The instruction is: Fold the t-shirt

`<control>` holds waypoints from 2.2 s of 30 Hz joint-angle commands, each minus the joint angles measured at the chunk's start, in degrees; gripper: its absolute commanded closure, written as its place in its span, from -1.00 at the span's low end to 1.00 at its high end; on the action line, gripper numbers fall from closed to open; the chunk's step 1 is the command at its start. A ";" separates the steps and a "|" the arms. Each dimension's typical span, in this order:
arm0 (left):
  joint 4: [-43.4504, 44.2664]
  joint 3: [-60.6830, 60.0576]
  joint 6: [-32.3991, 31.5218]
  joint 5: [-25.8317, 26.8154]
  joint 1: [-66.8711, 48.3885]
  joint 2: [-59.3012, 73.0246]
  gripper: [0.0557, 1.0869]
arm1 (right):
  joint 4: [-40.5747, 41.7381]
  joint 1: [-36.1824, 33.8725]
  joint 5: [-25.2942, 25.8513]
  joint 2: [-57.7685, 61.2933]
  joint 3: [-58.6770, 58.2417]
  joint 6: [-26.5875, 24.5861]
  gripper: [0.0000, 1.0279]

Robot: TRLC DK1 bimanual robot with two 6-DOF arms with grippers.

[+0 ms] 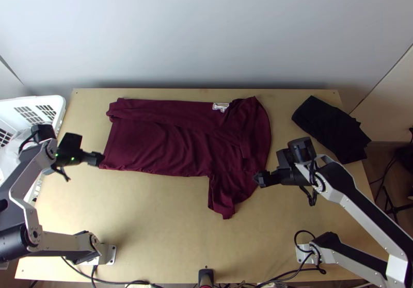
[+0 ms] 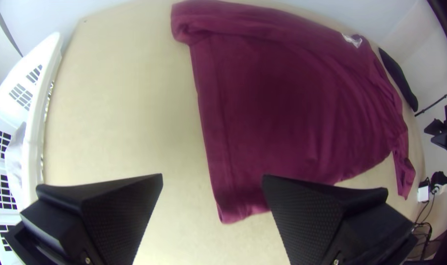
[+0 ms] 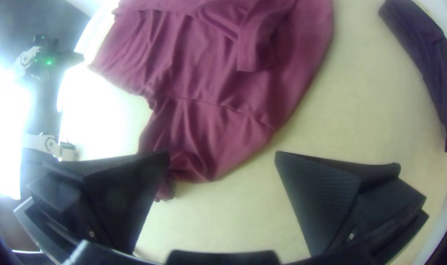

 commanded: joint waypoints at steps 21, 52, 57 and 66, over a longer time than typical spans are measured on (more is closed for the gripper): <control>-3.70 -5.18 -2.26 1.44 -1.81 -1.02 -0.90 | -3.24 4.32 -5.70 -4.26 -3.74 0.00 -0.93; 2.28 -4.83 -9.21 3.38 -5.86 1.18 0.92 | 12.32 15.48 -11.15 14.99 -8.05 6.42 -0.88; 2.36 -4.74 -9.03 3.38 -6.03 1.18 0.92 | 12.05 10.83 -11.15 14.46 -8.84 4.66 -0.88; 5.09 -5.79 -8.94 3.38 -6.65 1.97 0.92 | 14.07 8.10 -9.48 15.95 -7.43 3.43 -0.08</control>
